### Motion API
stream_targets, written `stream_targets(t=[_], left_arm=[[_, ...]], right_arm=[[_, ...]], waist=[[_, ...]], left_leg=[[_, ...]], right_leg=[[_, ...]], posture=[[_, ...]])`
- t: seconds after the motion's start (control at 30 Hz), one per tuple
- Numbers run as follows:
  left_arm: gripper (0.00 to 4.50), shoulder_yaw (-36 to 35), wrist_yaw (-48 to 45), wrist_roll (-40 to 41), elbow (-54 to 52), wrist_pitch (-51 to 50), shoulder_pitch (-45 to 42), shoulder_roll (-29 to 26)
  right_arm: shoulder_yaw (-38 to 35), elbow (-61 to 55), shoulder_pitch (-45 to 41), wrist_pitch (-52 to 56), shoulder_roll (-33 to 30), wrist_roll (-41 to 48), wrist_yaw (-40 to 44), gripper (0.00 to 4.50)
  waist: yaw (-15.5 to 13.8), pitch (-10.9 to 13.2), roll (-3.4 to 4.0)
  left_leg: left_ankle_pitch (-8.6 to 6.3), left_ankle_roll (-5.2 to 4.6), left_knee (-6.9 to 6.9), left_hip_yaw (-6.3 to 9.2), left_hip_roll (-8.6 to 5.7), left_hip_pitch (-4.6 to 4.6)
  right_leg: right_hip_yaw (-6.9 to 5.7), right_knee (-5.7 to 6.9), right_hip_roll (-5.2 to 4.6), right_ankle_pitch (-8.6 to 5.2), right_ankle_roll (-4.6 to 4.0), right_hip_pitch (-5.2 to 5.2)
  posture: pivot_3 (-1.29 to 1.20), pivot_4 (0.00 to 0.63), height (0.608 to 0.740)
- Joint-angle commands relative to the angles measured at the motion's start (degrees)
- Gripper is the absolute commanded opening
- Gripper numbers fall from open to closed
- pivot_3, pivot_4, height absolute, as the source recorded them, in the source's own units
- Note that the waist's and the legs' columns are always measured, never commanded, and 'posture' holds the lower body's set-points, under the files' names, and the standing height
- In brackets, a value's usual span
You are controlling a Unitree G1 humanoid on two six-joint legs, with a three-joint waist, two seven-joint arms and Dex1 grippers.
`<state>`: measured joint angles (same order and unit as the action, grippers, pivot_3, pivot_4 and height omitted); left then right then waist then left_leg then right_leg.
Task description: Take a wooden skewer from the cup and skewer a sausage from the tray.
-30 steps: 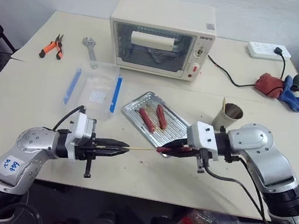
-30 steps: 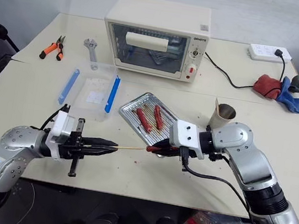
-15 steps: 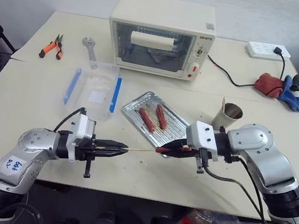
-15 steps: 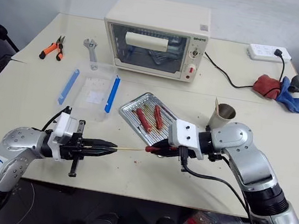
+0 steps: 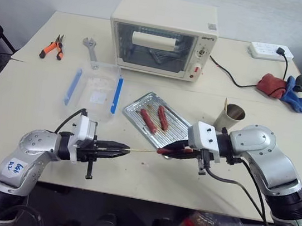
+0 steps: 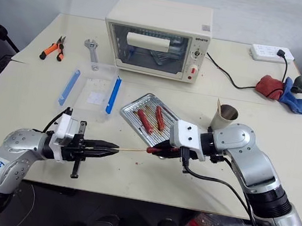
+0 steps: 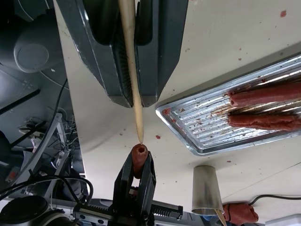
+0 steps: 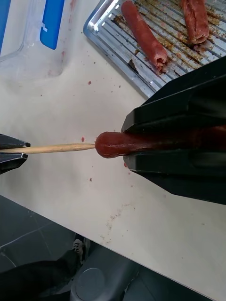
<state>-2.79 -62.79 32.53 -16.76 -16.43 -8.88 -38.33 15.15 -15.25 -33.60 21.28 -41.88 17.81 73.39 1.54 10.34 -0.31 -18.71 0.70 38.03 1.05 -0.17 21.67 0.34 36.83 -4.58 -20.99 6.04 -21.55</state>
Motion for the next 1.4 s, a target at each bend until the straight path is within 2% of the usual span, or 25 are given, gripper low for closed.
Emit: stream_targets(t=[0.03, 0.93, 1.4], left_arm=[[0.00, 0.58, -0.78, 0.34, -0.89, 0.14, -0.99, 0.10], [0.00, -1.77, -4.62, 0.64, -0.12, -0.50, 0.40, -3.74], [0.00, 0.64, -3.93, 0.11, -0.30, -0.91, -1.63, -2.04]], right_arm=[[-1.37, -1.73, 0.10, -0.55, 0.96, 1.84, -0.17, 0.29], [-3.75, 1.88, 6.46, -8.34, 1.44, 2.68, 1.55, 0.29], [-2.55, 1.73, 6.90, -8.58, 2.72, 2.41, 0.87, 0.29]], waist=[[0.00, 0.00, 0.00], [0.01, 0.00, 0.00], [0.00, 0.00, 0.00]], left_leg=[[0.00, 0.00, 0.00, 0.00, 0.00, 0.00], [0.00, 0.00, 0.02, 0.00, -0.01, 0.00], [0.00, 0.00, 0.05, 0.00, -0.01, 0.00]], right_leg=[[0.00, 0.00, 0.00, 0.00, 0.00, 0.00], [0.00, 0.04, 0.00, 0.00, 0.00, 0.00], [0.00, 0.06, 0.01, 0.00, 0.00, 0.01]], posture=[[0.00, 0.150, 0.740], [0.00, 0.150, 0.740], [0.00, 0.150, 0.740]])
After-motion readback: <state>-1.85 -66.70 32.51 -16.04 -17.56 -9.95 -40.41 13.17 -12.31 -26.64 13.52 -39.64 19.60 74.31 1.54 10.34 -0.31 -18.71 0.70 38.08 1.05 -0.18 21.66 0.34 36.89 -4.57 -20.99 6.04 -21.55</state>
